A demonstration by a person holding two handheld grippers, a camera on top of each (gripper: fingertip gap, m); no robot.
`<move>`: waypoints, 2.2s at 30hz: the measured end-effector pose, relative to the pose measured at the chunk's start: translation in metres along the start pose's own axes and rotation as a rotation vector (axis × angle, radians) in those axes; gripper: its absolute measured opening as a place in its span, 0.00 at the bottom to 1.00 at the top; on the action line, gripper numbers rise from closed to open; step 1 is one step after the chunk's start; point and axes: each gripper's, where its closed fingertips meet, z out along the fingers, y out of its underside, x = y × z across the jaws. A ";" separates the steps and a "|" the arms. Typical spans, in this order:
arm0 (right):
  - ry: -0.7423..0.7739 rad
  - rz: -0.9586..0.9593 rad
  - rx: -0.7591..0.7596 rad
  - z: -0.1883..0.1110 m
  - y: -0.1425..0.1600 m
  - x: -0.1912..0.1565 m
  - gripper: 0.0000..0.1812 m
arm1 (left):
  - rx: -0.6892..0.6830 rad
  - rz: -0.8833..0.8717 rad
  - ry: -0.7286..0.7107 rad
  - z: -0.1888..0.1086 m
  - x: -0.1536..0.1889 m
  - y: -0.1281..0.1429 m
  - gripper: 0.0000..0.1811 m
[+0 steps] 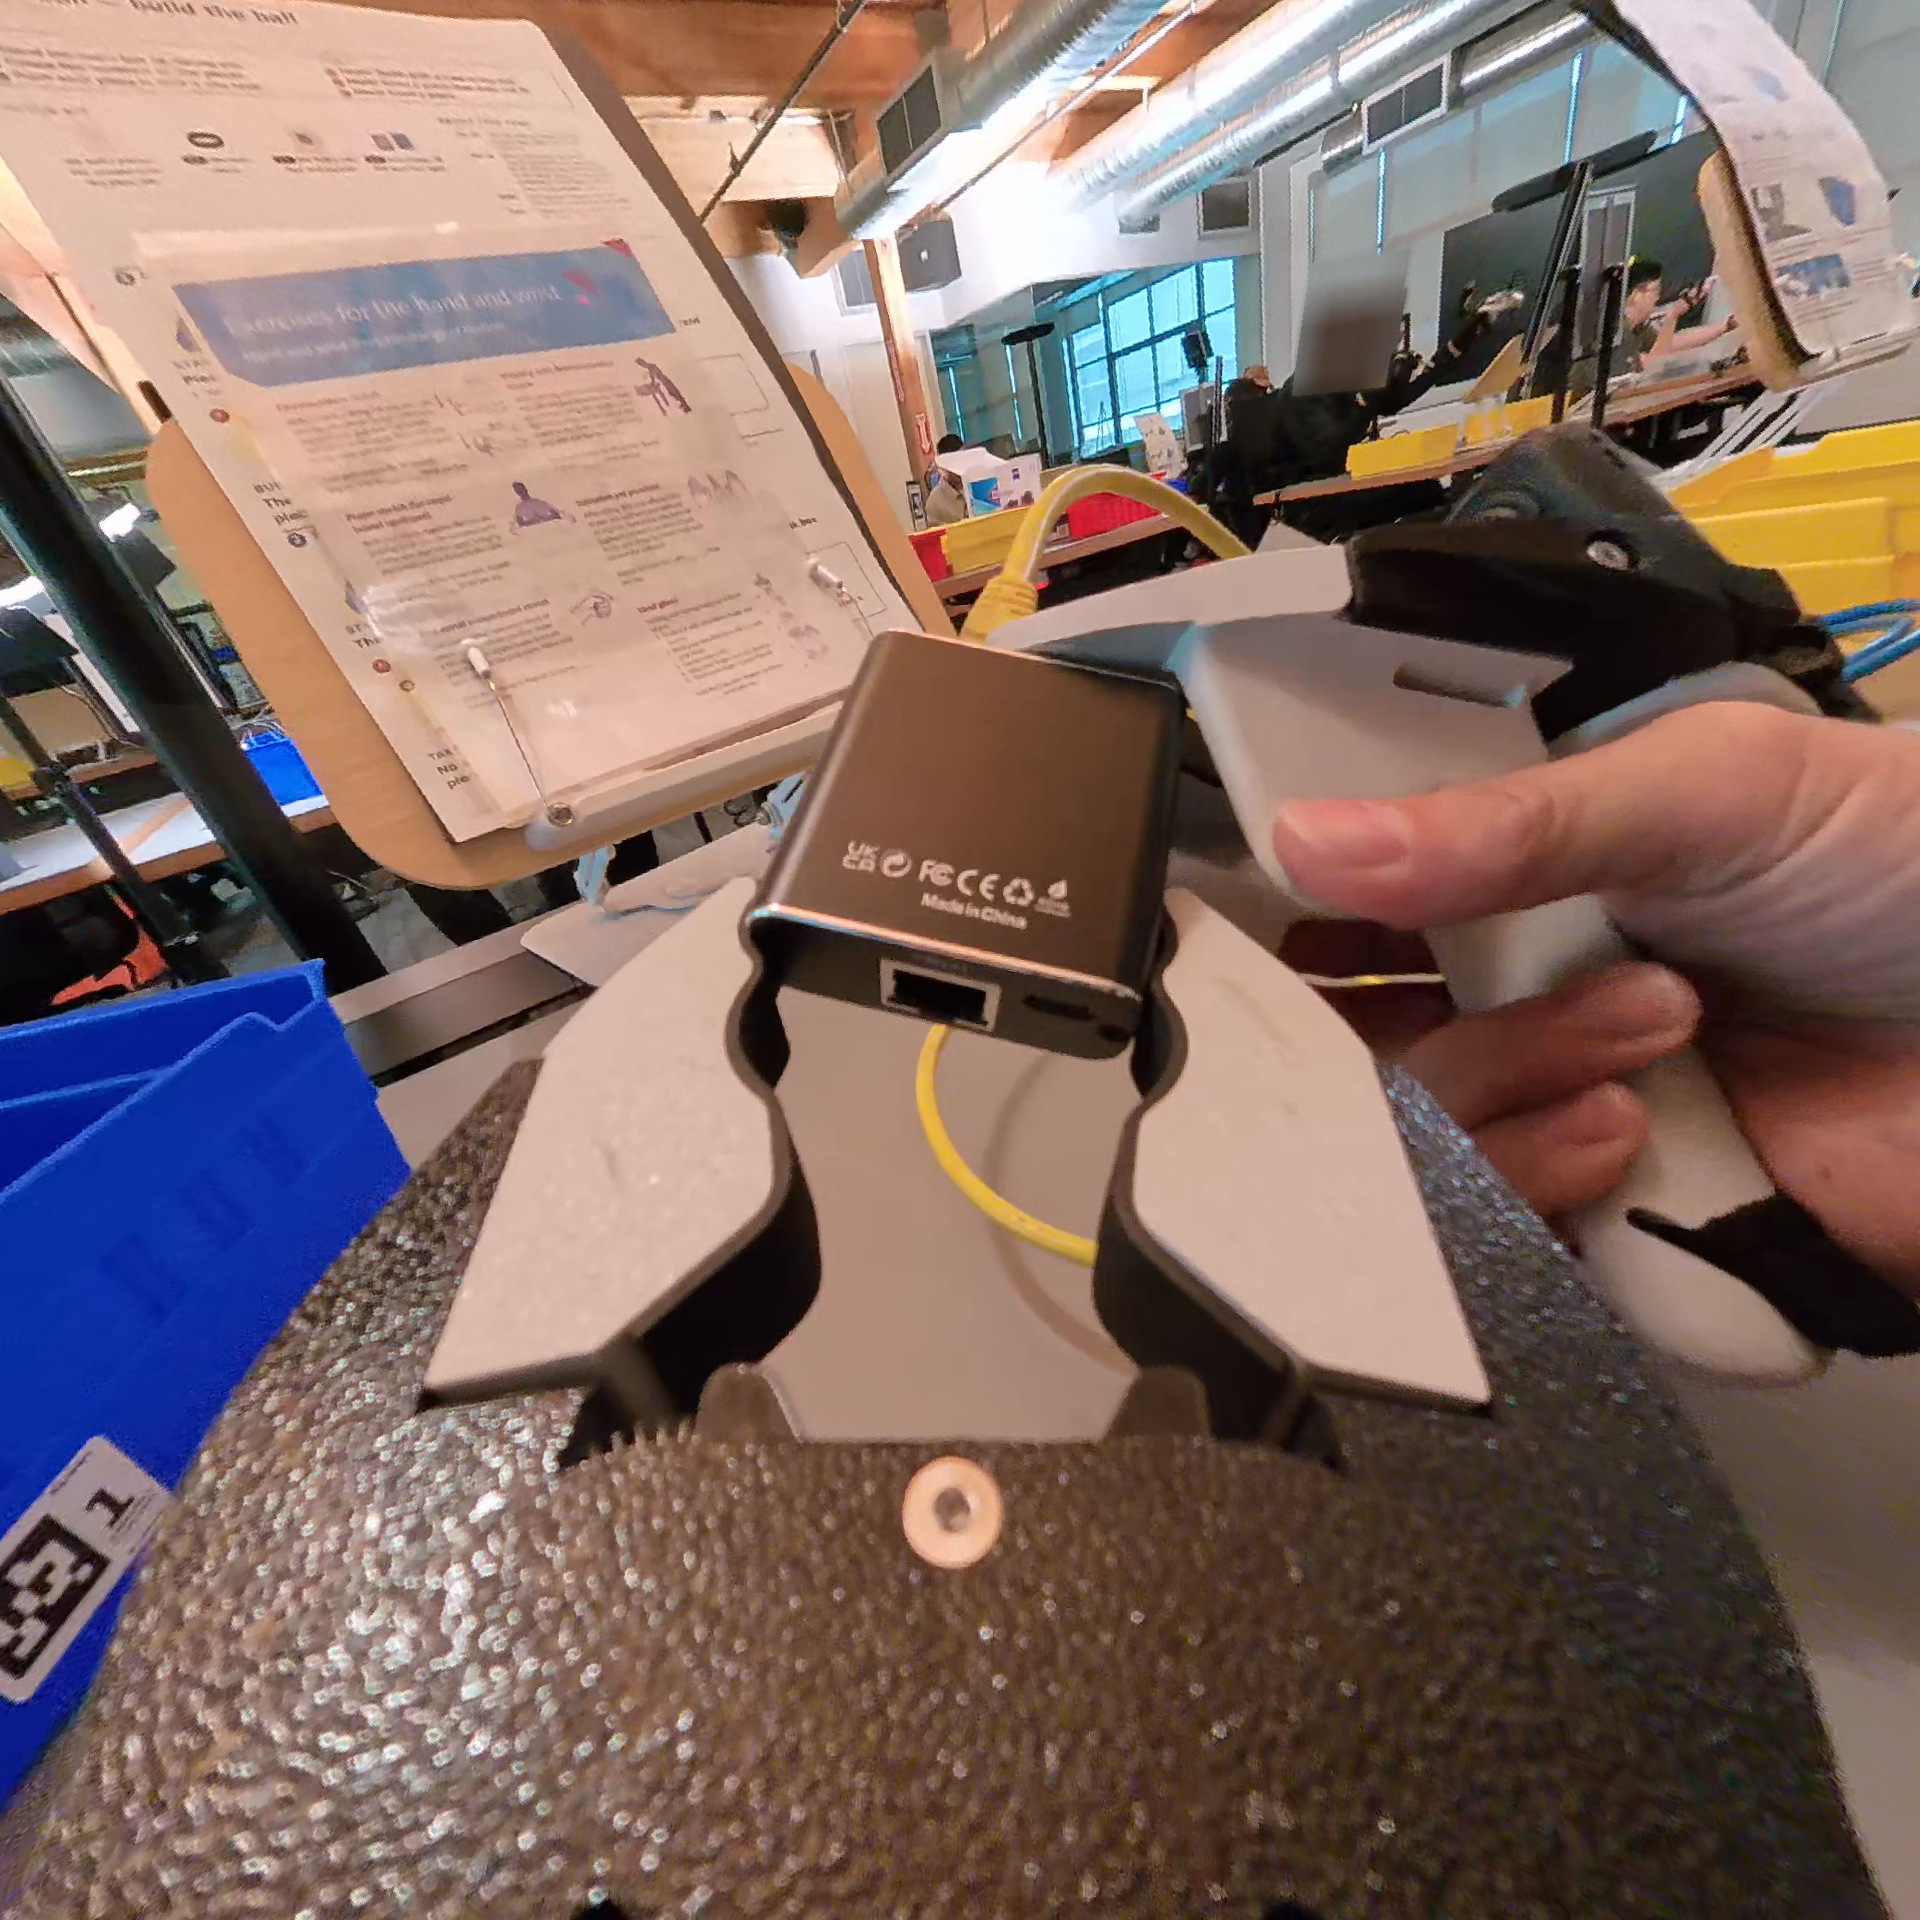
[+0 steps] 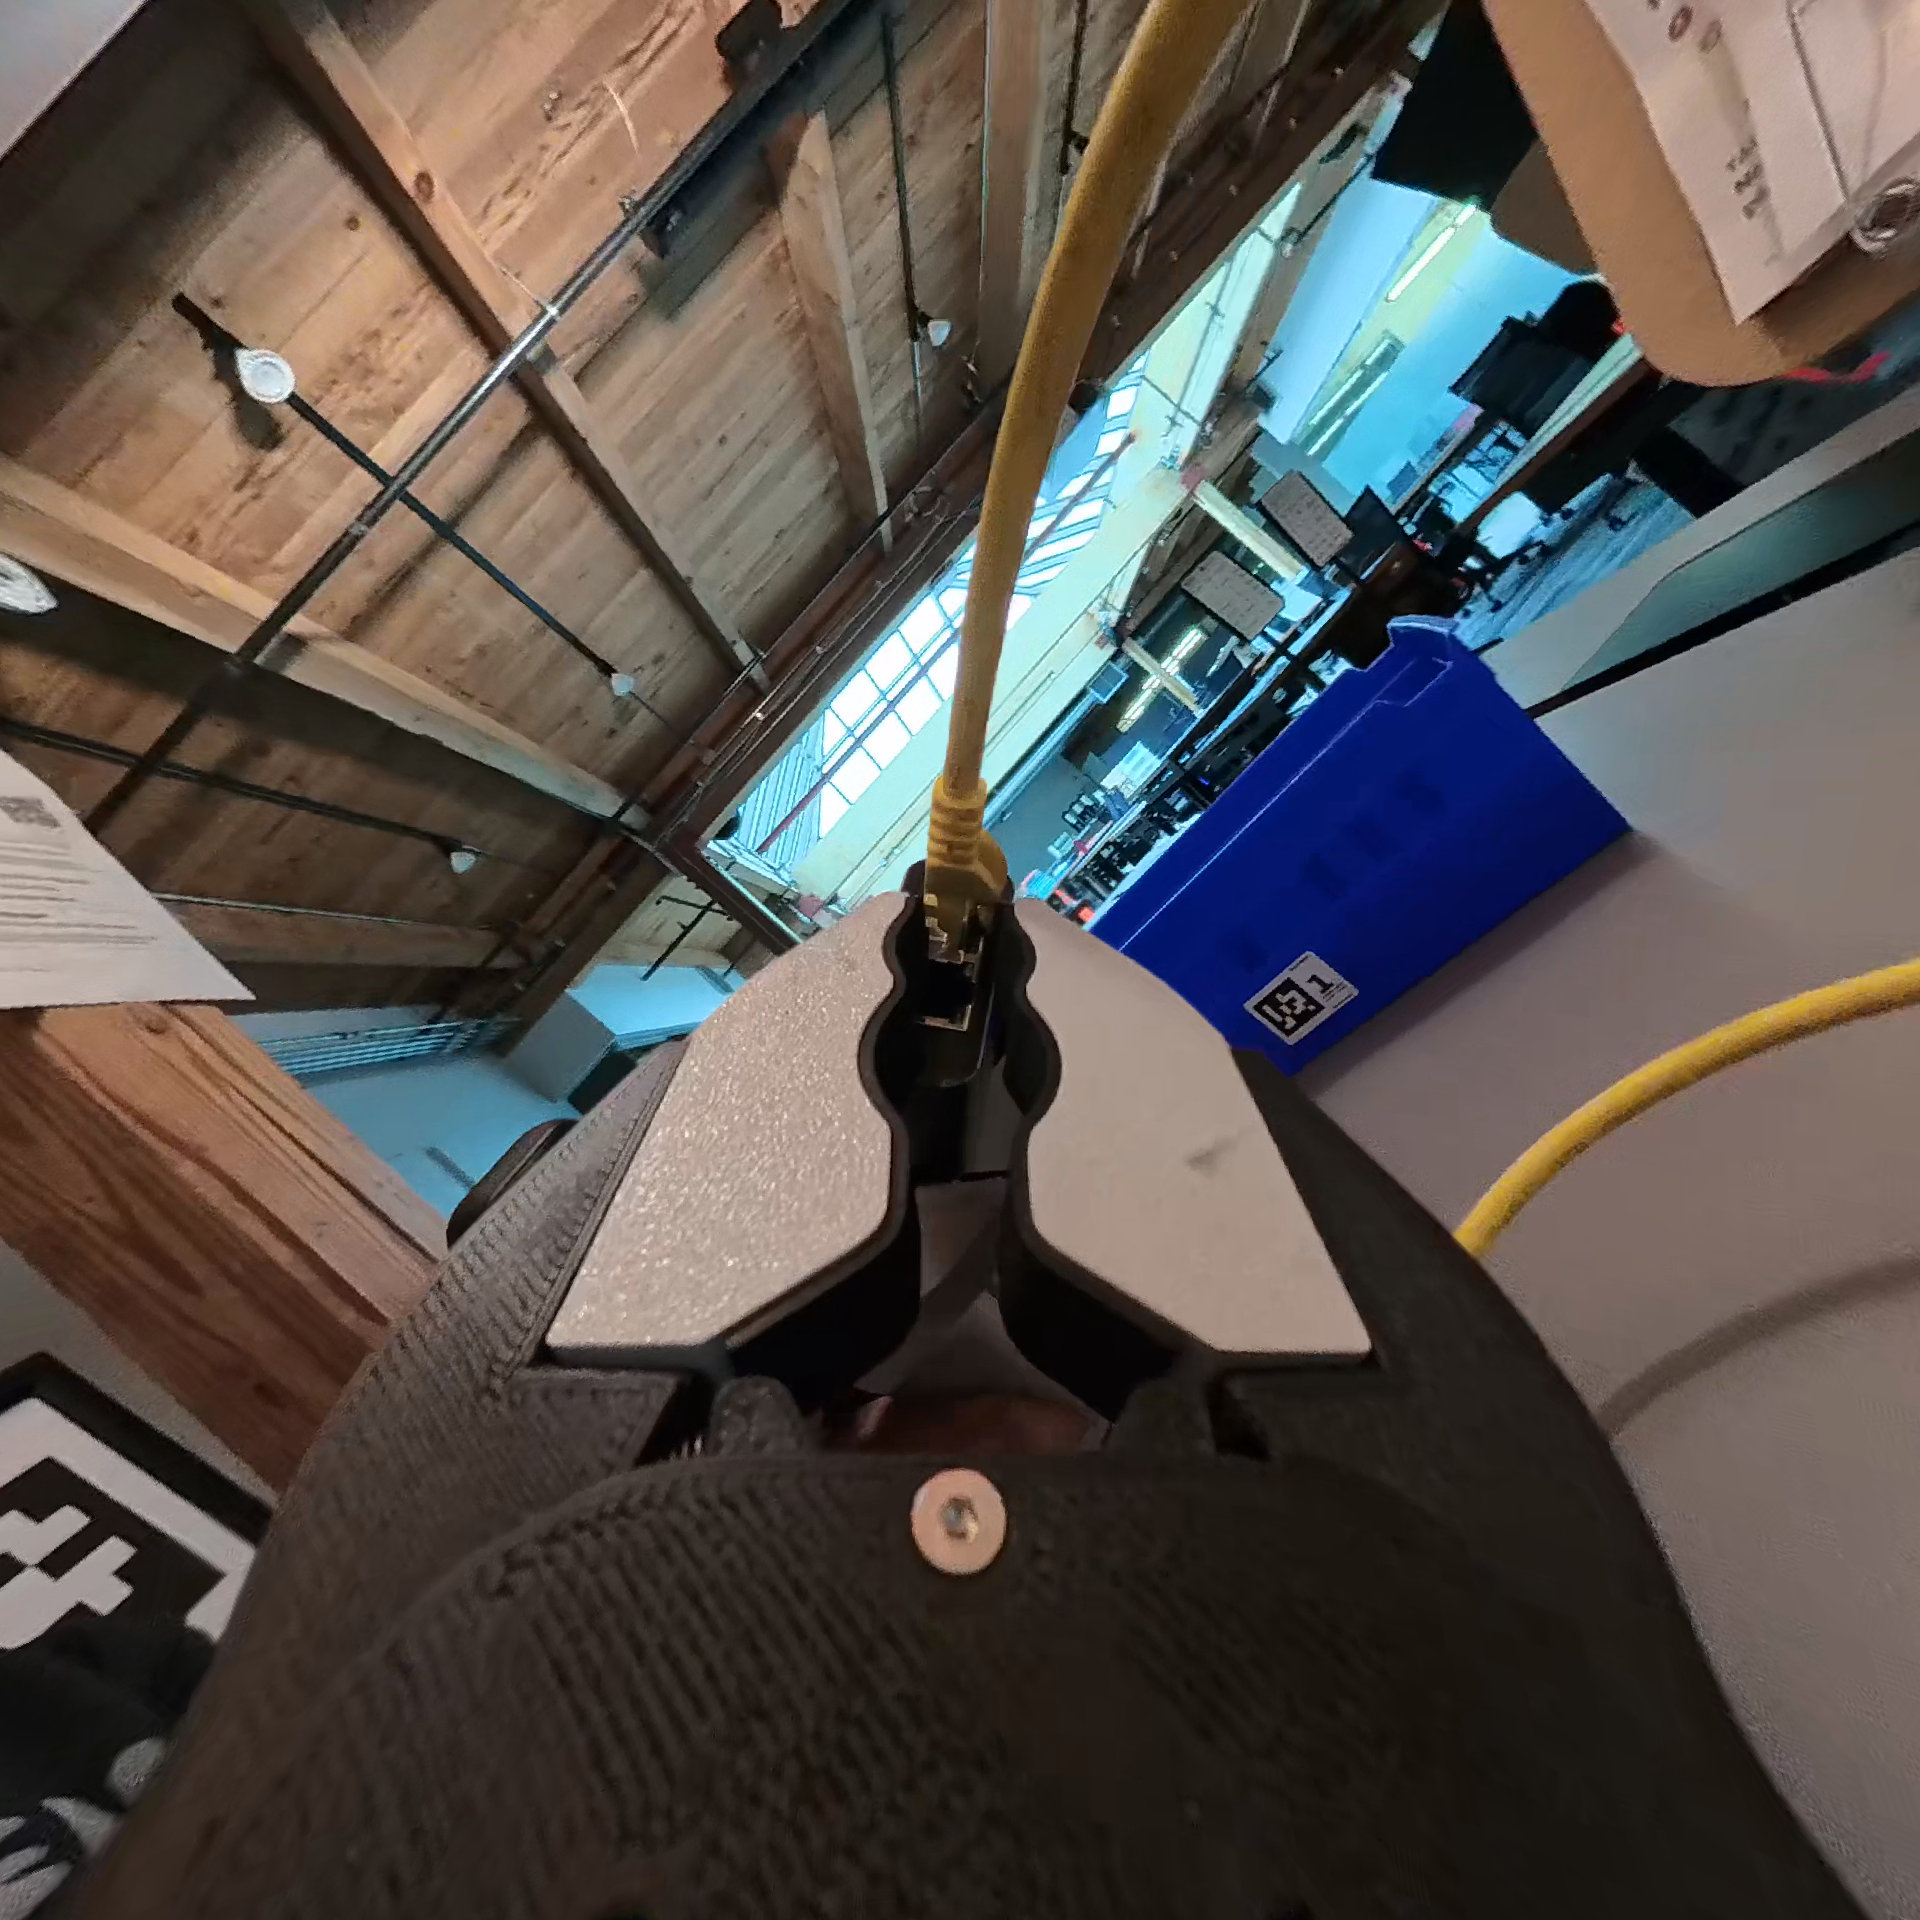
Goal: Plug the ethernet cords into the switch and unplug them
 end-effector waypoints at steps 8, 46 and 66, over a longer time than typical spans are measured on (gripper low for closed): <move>0.037 -0.044 -0.001 0.000 -0.001 -0.002 0.07 | 0.004 -0.013 0.009 0.000 0.001 -0.001 0.36; 0.331 -0.759 -0.422 -0.079 -0.151 -0.102 0.06 | -0.002 -0.069 0.002 -0.002 -0.011 0.007 0.36; 0.763 -0.624 -0.578 -0.203 -0.235 0.030 0.07 | -0.024 -0.067 0.033 -0.001 -0.004 0.011 0.36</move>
